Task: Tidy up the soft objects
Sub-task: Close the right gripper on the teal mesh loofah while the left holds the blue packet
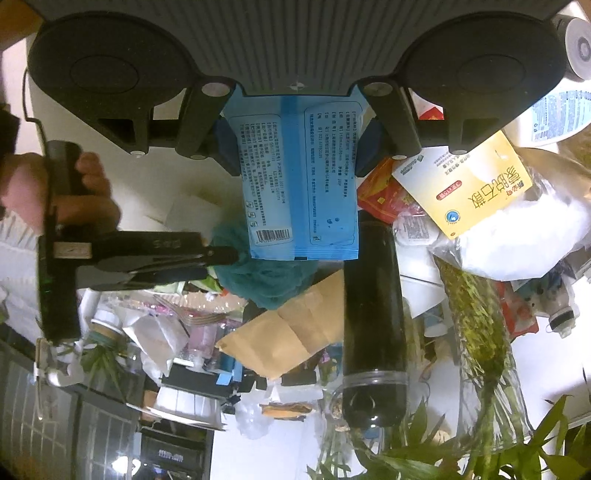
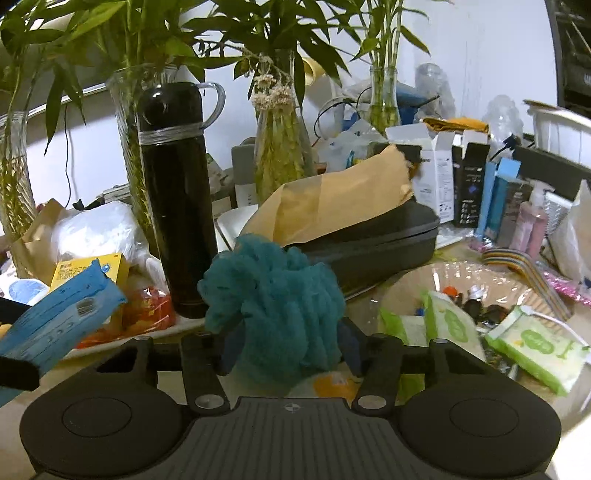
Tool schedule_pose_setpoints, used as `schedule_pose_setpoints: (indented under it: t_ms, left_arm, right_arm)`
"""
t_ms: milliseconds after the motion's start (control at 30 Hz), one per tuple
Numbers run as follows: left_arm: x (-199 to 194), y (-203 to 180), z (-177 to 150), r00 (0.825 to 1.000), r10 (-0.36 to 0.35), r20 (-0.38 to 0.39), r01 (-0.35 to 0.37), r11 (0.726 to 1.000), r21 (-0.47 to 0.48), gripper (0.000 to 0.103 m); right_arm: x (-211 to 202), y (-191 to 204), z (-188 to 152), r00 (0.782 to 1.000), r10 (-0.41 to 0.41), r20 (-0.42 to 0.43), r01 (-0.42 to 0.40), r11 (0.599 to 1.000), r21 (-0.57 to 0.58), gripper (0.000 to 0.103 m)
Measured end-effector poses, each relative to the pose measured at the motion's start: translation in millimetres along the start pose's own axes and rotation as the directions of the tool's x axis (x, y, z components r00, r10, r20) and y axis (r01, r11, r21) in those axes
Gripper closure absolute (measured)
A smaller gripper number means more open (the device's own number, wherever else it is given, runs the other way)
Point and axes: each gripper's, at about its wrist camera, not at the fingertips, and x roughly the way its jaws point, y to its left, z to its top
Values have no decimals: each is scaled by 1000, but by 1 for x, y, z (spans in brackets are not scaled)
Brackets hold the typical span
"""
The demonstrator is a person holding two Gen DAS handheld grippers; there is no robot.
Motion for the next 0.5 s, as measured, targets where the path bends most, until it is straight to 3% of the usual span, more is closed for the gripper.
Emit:
schedule_pose_setpoints:
  t_ms: [33, 100, 133, 167, 267, 500]
  left_arm:
    - [-1, 0, 0, 1000, -2, 4, 2, 1000, -1, 39]
    - [-1, -1, 1, 1000, -11, 8, 11, 1000, 1, 39]
    - [-1, -1, 1, 1000, -15, 9, 15, 1000, 2, 39]
    - [-1, -2, 0, 1000, -18, 10, 18, 1000, 4, 39]
    - [0, -2, 0, 1000, -19, 12, 19, 1000, 6, 39]
    - [-8, -6, 4, 998, -44, 42, 43, 999, 12, 39]
  right_arm:
    - [4, 1, 0, 1000, 1, -9, -1, 1000, -4, 46]
    - [11, 5, 1, 1000, 13, -27, -13, 1000, -8, 59]
    - [14, 7, 1, 999, 19, -36, -19, 1000, -7, 78]
    - [16, 9, 2, 999, 22, -37, -23, 1000, -6, 85]
    - [14, 14, 7, 1000, 21, -11, -21, 1000, -14, 92]
    - [-36, 8, 45, 997, 41, 71, -40, 999, -26, 94]
